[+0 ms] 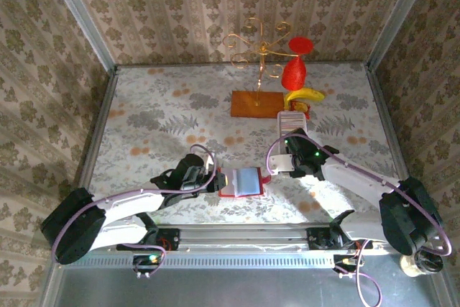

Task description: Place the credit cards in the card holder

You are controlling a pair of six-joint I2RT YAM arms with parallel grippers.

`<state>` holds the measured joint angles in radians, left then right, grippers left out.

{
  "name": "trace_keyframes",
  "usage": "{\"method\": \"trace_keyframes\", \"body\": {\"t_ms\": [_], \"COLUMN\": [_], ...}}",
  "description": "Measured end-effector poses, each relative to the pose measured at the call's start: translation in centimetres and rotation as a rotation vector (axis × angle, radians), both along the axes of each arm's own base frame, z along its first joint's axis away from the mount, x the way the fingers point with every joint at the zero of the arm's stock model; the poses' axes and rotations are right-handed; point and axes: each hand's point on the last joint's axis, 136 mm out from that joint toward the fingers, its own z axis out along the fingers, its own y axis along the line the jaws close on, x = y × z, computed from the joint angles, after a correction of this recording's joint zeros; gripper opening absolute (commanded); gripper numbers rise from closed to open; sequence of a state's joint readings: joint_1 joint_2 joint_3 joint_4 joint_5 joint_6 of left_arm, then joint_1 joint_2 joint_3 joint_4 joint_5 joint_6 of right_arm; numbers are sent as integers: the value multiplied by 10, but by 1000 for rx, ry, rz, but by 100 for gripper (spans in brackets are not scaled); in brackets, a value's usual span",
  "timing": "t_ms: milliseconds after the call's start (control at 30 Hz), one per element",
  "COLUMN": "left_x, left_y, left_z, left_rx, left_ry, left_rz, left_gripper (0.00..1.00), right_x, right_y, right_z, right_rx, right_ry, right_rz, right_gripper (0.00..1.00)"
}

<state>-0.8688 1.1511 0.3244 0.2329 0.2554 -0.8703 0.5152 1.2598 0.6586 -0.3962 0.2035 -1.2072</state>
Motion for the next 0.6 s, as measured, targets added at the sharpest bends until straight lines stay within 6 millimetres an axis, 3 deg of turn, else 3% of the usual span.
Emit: {"method": "trace_keyframes", "body": {"t_ms": [300,600], "left_x": [0,-1], "left_y": [0,0], "left_z": [0,0], "left_rx": [-1,-2], "left_ry": [1,2], "left_rz": [-2,-2], "left_gripper": [10,9], "right_x": [-5,-9], "right_y": [-2,-3], "right_z": [4,6], "right_rx": [1,4], "right_ry": [6,10], "right_rz": [4,3], "right_gripper": [27,18]}}
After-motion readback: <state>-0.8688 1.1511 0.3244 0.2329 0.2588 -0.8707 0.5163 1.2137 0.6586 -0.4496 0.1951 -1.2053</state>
